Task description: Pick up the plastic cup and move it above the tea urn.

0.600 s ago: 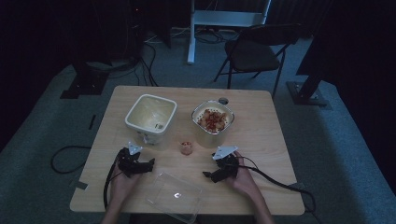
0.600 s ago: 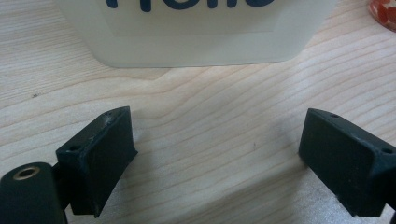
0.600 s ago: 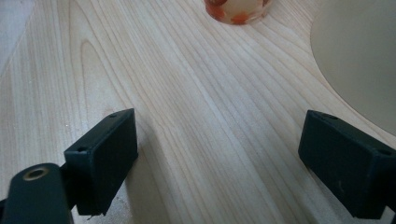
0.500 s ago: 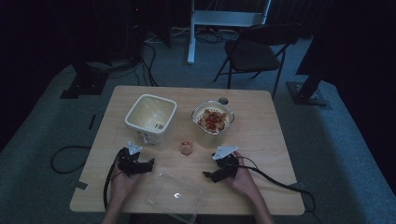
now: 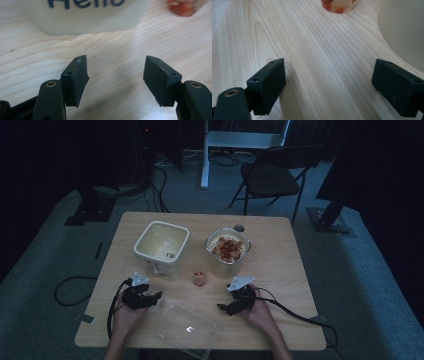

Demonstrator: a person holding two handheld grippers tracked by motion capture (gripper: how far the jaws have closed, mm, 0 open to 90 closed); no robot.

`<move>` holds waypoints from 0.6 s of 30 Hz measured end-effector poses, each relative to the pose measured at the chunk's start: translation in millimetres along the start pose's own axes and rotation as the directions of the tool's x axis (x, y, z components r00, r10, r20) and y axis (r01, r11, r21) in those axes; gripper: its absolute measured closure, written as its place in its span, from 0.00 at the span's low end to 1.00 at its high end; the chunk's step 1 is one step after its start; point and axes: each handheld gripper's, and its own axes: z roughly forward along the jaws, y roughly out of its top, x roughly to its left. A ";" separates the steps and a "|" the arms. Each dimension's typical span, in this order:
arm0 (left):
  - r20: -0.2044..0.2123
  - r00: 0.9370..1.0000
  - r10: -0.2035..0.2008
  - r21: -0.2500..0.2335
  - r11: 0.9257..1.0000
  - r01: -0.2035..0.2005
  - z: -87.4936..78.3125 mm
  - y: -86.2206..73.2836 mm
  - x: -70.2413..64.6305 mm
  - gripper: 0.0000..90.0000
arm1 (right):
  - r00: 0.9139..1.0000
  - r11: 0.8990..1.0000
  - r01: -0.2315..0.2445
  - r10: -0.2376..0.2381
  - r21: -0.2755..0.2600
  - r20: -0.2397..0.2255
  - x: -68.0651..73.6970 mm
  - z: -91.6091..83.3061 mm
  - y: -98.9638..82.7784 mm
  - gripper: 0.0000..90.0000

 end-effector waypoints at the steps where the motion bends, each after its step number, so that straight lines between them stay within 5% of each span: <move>1: 0.010 1.000 0.007 -0.008 1.000 -0.006 -4.4 0.4 -2.3 0.41 | 1.000 1.000 -0.001 0.001 0.000 0.000 0.0 0.0 0.0 0.13; 12: 0.129 0.989 0.075 -0.102 0.993 -0.062 -57.6 6.4 -34.1 0.41 | 1.000 1.000 -0.004 0.004 0.000 0.003 0.3 0.0 0.0 0.13; 18: 0.167 0.978 0.126 -0.047 0.992 -0.120 -58.2 0.5 -56.1 0.45 | 1.000 1.000 -0.004 0.004 0.000 0.004 0.3 0.0 0.0 0.13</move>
